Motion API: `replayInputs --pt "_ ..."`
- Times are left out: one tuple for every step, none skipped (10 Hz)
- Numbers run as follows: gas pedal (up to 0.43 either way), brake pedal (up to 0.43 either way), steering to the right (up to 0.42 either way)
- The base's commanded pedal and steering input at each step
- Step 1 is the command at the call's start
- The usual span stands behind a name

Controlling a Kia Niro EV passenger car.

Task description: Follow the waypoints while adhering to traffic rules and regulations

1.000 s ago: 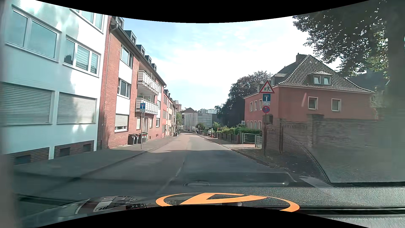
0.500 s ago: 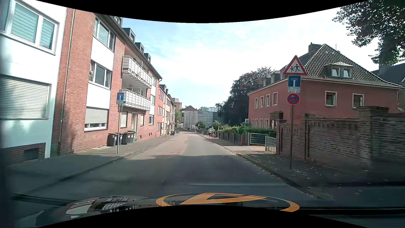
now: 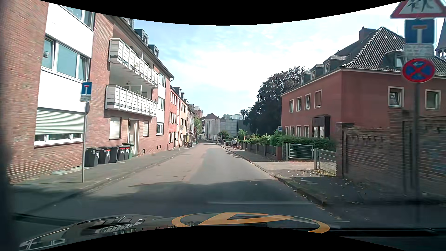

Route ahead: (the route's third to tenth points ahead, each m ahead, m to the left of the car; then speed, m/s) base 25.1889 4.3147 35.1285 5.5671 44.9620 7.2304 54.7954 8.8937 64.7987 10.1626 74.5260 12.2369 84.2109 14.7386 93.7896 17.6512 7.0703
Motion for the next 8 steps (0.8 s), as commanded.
replayInputs --pt "0.0 0.0 -0.033" --pt "0.0 0.0 -0.034" --pt "0.0 0.0 -0.034" --pt "0.0 0.0 -0.036" --pt "0.0 0.0 -0.036" --pt "0.0 0.0 -0.034" --pt "0.0 0.0 -0.028" --pt "0.0 0.0 -0.026"
